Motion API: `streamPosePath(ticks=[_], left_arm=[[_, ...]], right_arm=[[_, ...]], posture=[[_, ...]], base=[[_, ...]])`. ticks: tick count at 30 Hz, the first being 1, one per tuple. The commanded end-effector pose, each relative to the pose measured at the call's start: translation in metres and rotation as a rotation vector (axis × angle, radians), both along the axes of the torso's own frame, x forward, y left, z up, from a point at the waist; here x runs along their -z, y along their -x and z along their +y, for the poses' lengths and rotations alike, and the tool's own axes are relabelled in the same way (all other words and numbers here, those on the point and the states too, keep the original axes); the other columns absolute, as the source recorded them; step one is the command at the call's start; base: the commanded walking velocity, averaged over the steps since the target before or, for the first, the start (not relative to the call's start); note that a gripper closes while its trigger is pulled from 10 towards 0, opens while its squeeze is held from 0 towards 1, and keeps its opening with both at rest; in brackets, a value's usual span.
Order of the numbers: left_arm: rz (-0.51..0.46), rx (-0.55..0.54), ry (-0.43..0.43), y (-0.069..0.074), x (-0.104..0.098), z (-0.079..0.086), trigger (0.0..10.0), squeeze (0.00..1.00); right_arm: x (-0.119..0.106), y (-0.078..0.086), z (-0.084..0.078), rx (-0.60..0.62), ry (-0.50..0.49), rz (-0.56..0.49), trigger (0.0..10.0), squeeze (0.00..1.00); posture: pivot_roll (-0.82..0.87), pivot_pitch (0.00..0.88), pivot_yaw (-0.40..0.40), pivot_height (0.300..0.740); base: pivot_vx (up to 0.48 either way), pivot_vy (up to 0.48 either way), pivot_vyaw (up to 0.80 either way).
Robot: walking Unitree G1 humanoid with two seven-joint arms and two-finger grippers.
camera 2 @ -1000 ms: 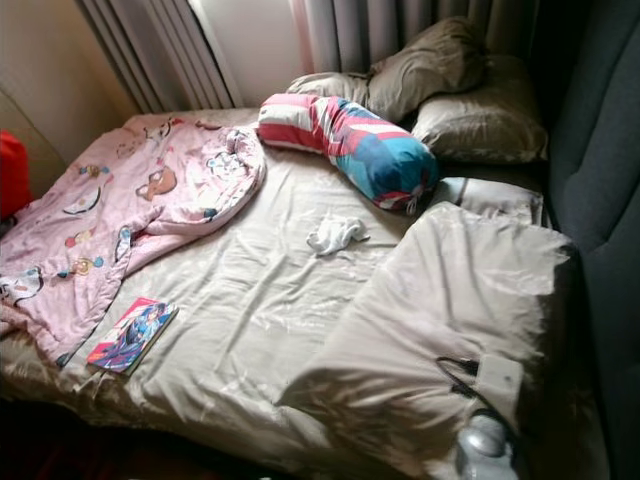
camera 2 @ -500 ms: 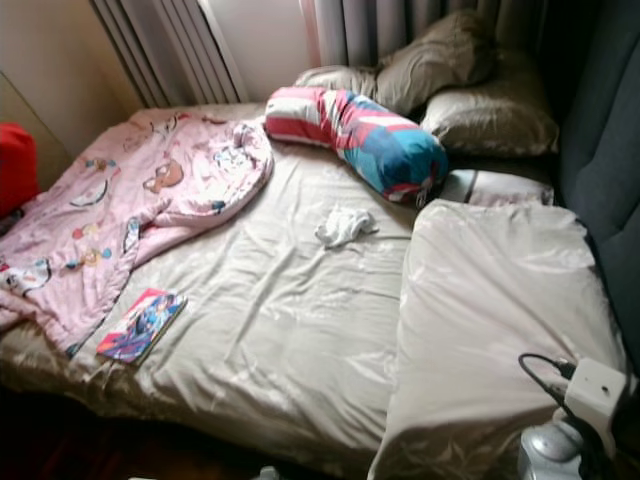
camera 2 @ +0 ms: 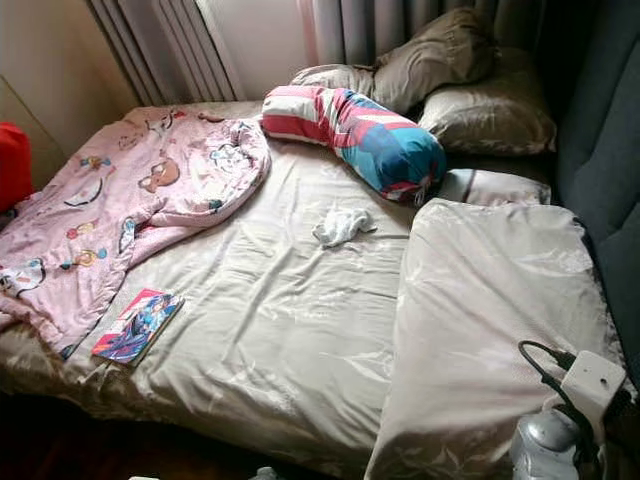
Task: Clean up the room
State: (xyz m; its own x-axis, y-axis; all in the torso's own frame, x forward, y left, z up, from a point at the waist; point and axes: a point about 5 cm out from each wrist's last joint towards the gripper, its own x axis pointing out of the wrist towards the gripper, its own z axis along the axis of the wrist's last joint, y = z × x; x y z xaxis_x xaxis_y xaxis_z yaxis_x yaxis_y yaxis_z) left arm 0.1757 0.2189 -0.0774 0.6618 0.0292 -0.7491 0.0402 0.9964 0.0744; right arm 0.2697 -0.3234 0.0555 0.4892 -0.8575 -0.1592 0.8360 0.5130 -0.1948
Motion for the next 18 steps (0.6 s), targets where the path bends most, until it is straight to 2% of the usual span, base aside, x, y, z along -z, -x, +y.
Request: streamPosePath(ticks=[1,3,4,5,6,8,10,12,13,15,16,18], left_arm=[[0.052,0.003,-0.018,0.013,0.006,0.004,10.0,0.00],[0.056,0.000,-0.019,0.014,0.006,0.005,10.0,0.00],[0.057,0.000,-0.019,0.014,0.006,0.005,10.0,0.00],[0.057,0.000,-0.019,0.014,0.006,0.005,10.0,0.00],[0.059,-0.001,-0.018,0.015,0.006,0.005,10.0,0.00],[0.060,-0.001,-0.018,0.015,0.006,0.006,10.0,0.00],[0.059,-0.003,-0.013,0.015,0.007,0.005,10.0,0.00],[0.059,-0.002,-0.013,0.015,0.007,0.005,10.0,0.00],[0.058,-0.002,-0.011,0.015,0.007,0.004,10.0,0.00],[0.055,-0.003,-0.009,0.014,0.006,0.003,10.0,0.00],[0.052,-0.004,-0.007,0.014,0.006,0.003,10.0,0.00],[0.050,-0.006,-0.006,0.013,0.006,0.002,10.0,0.00]], right_arm=[[-0.002,-0.005,0.006,-0.026,-0.018,-0.035,10.0,1.00],[-0.011,-0.016,0.015,-0.129,-0.012,-0.121,10.0,1.00],[-0.014,-0.019,0.018,-0.167,-0.012,-0.150,10.0,0.40],[-0.018,-0.024,0.023,-0.217,-0.005,-0.176,10.0,0.00],[-0.026,-0.033,0.037,-0.326,0.022,-0.223,10.0,0.00],[-0.028,-0.035,0.040,-0.353,0.026,-0.237,10.0,0.00],[-0.034,-0.042,0.053,-0.444,0.017,-0.292,10.0,0.00],[-0.034,-0.043,0.056,-0.464,-0.008,-0.313,10.0,0.00],[-0.033,-0.045,0.062,-0.508,-0.025,-0.327,10.0,0.00],[-0.031,-0.047,0.070,-0.557,-0.040,-0.332,10.0,0.00],[-0.026,-0.047,0.080,-0.614,-0.069,-0.324,10.0,0.00],[-0.020,-0.047,0.086,-0.648,-0.080,-0.302,10.0,0.00]], posture=[[0.01,0.141,0.146,0.660],[0.01,0.141,0.146,0.660],[0.01,0.138,0.142,0.660],[0.01,0.137,0.141,0.660],[0.01,0.135,0.139,0.660],[0.00,0.132,0.137,0.660],[0.00,0.129,0.136,0.660],[0.00,0.122,0.131,0.660],[0.00,0.117,0.128,0.660],[0.00,0.113,0.124,0.660],[0.00,0.110,0.121,0.660],[0.00,0.107,0.120,0.660]], base=[[0.000,0.000,0.00],[0.000,0.000,0.00],[0.000,0.000,0.00],[0.000,0.000,0.00],[0.000,0.000,0.00],[0.000,0.000,0.00],[0.000,0.000,0.00],[0.000,0.000,0.00],[0.000,0.000,0.00],[0.000,0.000,0.00],[0.000,0.000,0.00],[0.000,0.000,0.00]])
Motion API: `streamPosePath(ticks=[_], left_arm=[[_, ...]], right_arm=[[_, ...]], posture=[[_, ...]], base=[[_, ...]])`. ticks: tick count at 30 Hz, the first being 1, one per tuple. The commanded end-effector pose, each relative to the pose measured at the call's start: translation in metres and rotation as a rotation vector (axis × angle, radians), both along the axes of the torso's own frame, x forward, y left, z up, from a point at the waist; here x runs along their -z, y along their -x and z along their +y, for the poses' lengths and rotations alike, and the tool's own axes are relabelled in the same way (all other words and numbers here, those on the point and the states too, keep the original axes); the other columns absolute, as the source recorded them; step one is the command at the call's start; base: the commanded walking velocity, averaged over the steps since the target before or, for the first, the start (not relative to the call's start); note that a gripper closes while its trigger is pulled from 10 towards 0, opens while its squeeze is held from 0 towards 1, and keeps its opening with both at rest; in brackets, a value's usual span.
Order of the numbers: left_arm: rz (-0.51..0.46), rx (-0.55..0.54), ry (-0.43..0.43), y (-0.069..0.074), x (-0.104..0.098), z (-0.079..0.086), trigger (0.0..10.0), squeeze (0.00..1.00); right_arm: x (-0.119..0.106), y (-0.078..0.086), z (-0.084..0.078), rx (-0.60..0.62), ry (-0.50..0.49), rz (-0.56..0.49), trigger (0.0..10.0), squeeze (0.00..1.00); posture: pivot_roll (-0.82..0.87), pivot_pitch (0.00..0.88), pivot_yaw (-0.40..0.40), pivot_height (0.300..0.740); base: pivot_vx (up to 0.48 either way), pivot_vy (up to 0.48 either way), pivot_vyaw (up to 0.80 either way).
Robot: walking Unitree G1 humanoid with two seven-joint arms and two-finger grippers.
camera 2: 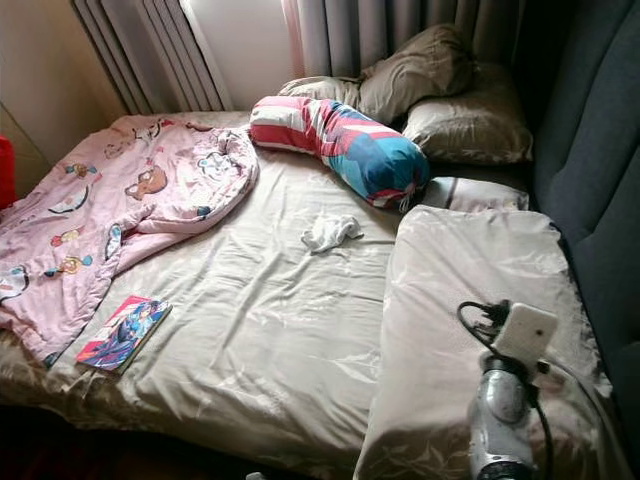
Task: Clean up the room
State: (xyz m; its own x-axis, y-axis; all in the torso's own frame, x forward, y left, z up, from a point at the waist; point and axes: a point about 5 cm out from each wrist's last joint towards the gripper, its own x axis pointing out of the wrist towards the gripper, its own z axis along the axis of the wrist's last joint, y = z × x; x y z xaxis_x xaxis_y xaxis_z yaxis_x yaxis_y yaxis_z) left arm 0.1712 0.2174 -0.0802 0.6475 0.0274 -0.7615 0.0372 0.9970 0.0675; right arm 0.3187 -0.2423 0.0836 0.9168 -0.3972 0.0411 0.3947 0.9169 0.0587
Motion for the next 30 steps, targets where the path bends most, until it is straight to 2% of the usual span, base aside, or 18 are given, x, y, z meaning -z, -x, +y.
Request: streamPosePath(ticks=[1,6,7,13,18,22,24,28,30], left_arm=[[0.027,-0.005,-0.012,0.007,0.003,0.004,10.0,0.00],[0.020,-0.011,-0.008,0.003,0.002,0.002,10.0,0.00],[0.018,-0.014,-0.006,0.002,0.001,0.001,10.0,0.00],[0.016,-0.029,0.001,0.000,0.001,-0.002,10.0,0.00],[0.015,-0.034,0.005,-0.002,0.001,-0.004,10.0,0.00],[0.011,-0.043,0.008,-0.003,0.001,-0.006,10.0,0.00],[0.012,-0.044,0.007,-0.004,0.001,-0.006,10.0,0.00],[0.009,-0.052,0.005,-0.005,0.000,-0.004,10.0,0.00],[0.006,-0.067,0.008,-0.006,-0.001,-0.003,10.0,0.00]], right_arm=[[0.016,0.003,0.010,-0.049,-0.006,0.075,10.0,0.00],[0.036,0.009,0.021,-0.123,-0.043,0.166,10.0,0.00],[0.045,0.012,0.026,-0.164,-0.037,0.212,10.0,0.00],[0.067,0.023,0.039,-0.276,-0.022,0.331,10.0,0.00],[0.076,0.028,0.044,-0.321,-0.010,0.392,10.0,0.00],[0.085,0.032,0.058,-0.413,0.018,0.451,10.0,0.00],[0.089,0.035,0.060,-0.422,0.018,0.479,10.0,0.00],[0.106,0.050,0.064,-0.399,-0.042,0.558,10.0,0.00],[0.122,0.068,0.068,-0.420,-0.064,0.643,10.0,0.00]], posture=[[0.00,0.105,0.118,0.665],[-0.01,0.104,0.113,0.690],[0.00,0.102,0.108,0.700],[-0.01,0.098,0.099,0.740],[-0.01,0.095,0.096,0.740],[-0.03,0.081,0.087,0.740],[-0.03,0.077,0.086,0.740],[-0.03,0.062,0.083,0.740],[-0.02,0.053,0.076,0.740]], base=[[0.000,0.000,0.00],[0.000,0.000,0.00],[0.000,0.000,0.00],[0.000,0.000,0.00],[0.000,0.000,0.00],[0.000,0.000,0.00],[0.000,0.000,0.00],[0.000,0.000,0.00],[0.000,0.000,0.00]])
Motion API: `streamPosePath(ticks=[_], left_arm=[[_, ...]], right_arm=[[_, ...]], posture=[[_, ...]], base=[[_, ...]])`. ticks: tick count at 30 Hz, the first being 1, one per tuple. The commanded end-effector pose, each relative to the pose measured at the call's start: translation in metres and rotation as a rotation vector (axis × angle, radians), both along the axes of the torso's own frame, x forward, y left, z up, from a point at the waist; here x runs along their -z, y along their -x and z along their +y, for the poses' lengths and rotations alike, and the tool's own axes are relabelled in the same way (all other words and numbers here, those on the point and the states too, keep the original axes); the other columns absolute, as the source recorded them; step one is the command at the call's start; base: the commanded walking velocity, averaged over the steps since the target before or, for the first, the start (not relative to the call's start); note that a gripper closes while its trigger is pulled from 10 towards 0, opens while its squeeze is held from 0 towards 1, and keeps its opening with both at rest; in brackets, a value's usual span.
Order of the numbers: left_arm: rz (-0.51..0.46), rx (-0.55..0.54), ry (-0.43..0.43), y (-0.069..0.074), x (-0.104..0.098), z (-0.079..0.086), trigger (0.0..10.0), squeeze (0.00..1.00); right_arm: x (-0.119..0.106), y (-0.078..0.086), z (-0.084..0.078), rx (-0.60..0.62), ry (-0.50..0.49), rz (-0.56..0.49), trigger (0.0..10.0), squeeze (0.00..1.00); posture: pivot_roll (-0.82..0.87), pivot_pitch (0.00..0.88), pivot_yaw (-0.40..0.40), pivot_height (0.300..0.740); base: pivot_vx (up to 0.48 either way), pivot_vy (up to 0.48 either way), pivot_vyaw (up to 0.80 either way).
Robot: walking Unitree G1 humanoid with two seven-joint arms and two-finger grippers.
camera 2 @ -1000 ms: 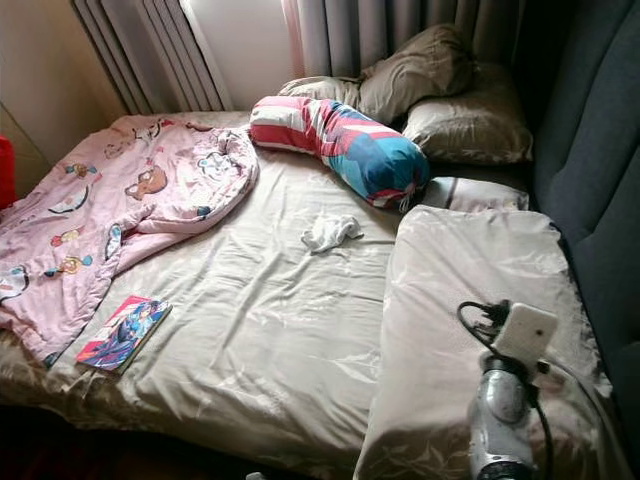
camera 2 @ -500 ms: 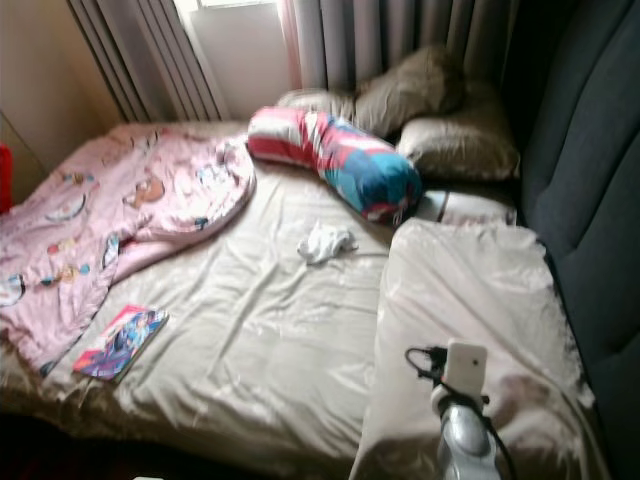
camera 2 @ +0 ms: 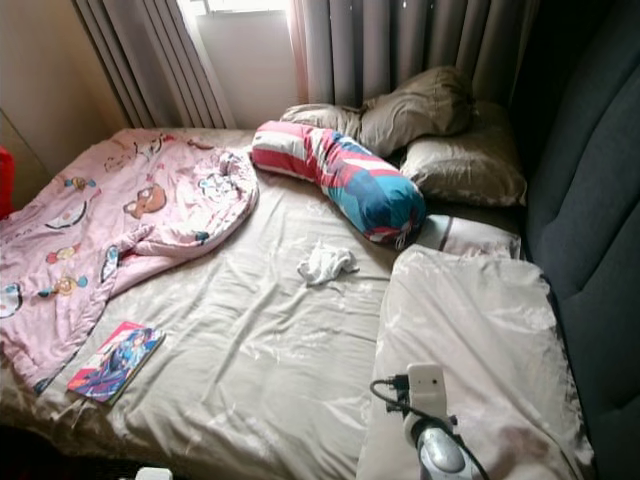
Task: Clean up the room
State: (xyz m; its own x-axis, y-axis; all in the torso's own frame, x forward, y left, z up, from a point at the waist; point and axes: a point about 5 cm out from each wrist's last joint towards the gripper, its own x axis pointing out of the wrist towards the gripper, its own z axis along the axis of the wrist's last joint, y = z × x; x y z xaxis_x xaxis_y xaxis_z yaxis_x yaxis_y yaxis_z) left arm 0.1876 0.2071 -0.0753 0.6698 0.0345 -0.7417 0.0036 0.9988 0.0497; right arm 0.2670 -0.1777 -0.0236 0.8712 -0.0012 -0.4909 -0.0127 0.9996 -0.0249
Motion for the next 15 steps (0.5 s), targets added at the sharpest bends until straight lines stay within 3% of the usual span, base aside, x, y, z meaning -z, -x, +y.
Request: streamPosePath(ticks=[1,3,5,15], left_arm=[[0.037,-0.049,-0.003,0.011,0.004,0.007,10.0,0.00],[0.038,-0.054,0.000,0.011,0.005,0.007,10.0,0.00],[0.039,-0.054,0.003,0.010,0.005,0.005,10.0,0.00],[0.053,-0.048,0.006,0.013,0.006,0.005,10.0,0.00]], right_arm=[[0.024,0.028,0.004,-0.001,-0.016,0.130,10.0,0.00],[0.031,0.038,0.004,0.014,-0.050,0.164,10.0,0.00],[0.045,0.060,0.005,0.012,-0.056,0.233,10.0,0.00],[0.058,0.083,0.013,-0.004,-0.054,0.305,10.0,0.00]], posture=[[-0.02,0.053,0.075,0.740],[-0.01,0.050,0.069,0.740],[-0.01,0.049,0.066,0.740],[-0.02,0.058,0.071,0.740]], base=[[0.000,0.000,0.00],[0.000,0.000,0.00],[0.000,0.000,0.00],[0.000,0.000,0.00]])
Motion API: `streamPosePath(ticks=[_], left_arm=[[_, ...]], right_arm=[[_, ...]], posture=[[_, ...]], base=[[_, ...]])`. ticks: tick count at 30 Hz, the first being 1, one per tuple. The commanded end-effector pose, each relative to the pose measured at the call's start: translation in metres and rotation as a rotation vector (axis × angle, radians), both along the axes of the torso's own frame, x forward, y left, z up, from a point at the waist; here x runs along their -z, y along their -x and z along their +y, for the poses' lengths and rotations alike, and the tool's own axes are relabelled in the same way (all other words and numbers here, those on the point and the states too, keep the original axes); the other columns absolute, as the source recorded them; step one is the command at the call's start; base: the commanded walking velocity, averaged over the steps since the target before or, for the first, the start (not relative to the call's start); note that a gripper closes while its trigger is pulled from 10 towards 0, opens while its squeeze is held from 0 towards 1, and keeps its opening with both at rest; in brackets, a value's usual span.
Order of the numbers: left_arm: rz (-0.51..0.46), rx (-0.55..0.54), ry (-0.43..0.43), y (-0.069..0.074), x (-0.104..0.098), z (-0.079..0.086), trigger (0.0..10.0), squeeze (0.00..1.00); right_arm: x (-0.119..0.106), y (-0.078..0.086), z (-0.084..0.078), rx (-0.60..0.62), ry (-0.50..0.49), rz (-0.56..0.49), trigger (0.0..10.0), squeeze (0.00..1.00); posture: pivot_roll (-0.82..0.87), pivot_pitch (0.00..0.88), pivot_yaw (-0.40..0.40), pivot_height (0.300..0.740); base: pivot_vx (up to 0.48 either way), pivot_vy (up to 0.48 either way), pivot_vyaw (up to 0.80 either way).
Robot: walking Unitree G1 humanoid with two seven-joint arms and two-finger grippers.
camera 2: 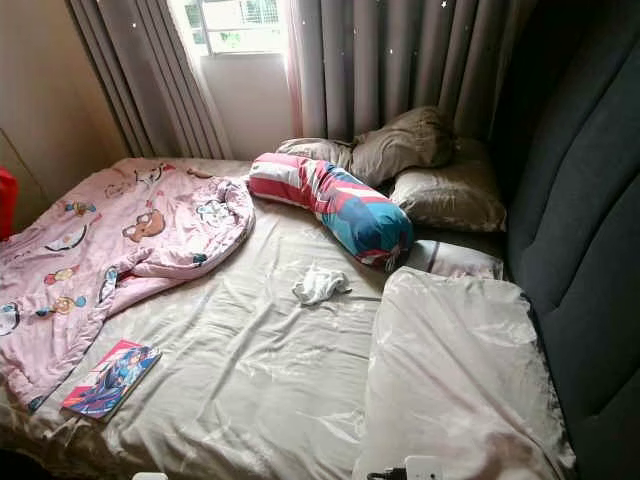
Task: Clean up the room
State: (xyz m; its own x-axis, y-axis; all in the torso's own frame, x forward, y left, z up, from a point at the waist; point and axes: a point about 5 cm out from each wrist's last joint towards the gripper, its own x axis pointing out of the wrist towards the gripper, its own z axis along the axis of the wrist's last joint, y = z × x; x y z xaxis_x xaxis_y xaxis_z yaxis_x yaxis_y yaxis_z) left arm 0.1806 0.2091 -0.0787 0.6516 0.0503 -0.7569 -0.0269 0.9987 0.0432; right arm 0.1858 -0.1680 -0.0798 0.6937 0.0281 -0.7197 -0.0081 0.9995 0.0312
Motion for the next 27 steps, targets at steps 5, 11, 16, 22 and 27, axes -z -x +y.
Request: streamPosePath(ticks=[5,11,16,22,27], left_arm=[[0.043,-0.012,-0.006,0.010,0.005,0.004,10.0,0.00],[0.059,-0.008,-0.010,0.014,0.006,0.005,10.0,0.00],[0.061,-0.004,-0.011,0.013,0.006,0.003,10.0,0.00],[0.060,0.000,-0.011,0.011,0.006,0.003,10.0,0.00],[0.062,0.002,-0.012,0.012,0.006,0.005,10.0,0.00]], right_arm=[[0.003,0.004,0.003,-0.025,0.022,0.041,10.0,0.00],[0.002,0.000,0.003,-0.019,0.024,0.041,10.0,0.00],[0.003,0.001,0.006,-0.014,0.023,0.050,10.0,0.00],[0.007,0.009,0.006,-0.019,0.031,0.083,10.0,0.00],[0.009,0.014,0.002,-0.014,0.042,0.102,10.0,0.00]], posture=[[-0.02,0.052,0.075,0.740],[-0.02,0.040,0.078,0.740],[-0.01,0.031,0.078,0.740],[-0.01,0.020,0.077,0.740],[-0.01,0.014,0.079,0.740]], base=[[0.000,0.179,0.00],[0.000,0.325,0.00],[0.000,0.326,0.00],[0.000,0.327,0.00],[0.000,0.325,0.00]])
